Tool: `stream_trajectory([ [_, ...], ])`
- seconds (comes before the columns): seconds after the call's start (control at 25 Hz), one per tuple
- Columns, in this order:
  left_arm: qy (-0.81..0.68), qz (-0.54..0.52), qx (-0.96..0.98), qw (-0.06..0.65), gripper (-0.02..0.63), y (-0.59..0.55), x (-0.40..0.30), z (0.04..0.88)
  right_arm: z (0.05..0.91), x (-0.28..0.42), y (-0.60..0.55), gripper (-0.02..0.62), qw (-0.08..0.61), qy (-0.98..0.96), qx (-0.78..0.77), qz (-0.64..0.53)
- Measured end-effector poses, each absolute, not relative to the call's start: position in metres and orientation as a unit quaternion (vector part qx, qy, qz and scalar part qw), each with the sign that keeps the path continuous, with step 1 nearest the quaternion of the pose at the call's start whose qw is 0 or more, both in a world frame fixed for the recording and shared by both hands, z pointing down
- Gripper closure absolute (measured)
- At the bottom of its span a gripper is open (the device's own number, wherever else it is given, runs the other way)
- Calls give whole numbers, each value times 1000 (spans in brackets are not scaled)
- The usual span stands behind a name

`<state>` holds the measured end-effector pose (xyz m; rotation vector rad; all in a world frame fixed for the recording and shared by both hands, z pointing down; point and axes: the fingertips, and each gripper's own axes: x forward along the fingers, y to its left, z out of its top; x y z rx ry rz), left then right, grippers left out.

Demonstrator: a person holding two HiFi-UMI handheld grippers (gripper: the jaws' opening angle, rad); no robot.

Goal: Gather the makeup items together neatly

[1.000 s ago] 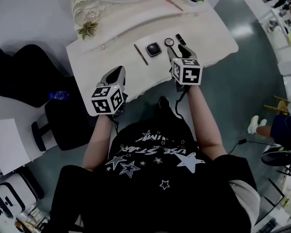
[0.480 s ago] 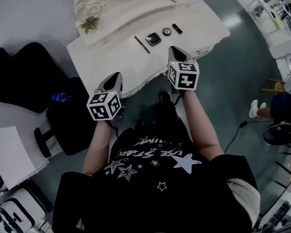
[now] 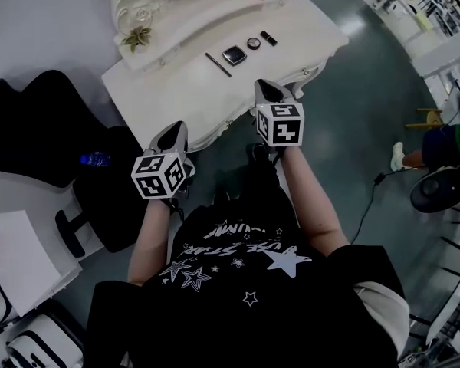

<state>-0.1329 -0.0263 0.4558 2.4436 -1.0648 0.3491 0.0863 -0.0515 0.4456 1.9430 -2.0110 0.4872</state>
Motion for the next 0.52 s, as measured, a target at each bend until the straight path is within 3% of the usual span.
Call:
stream_trajectory([
  [0.52,-380,119,889,226,604,-35,-141,452,443,86,-48,567,139,-689,690,173],
])
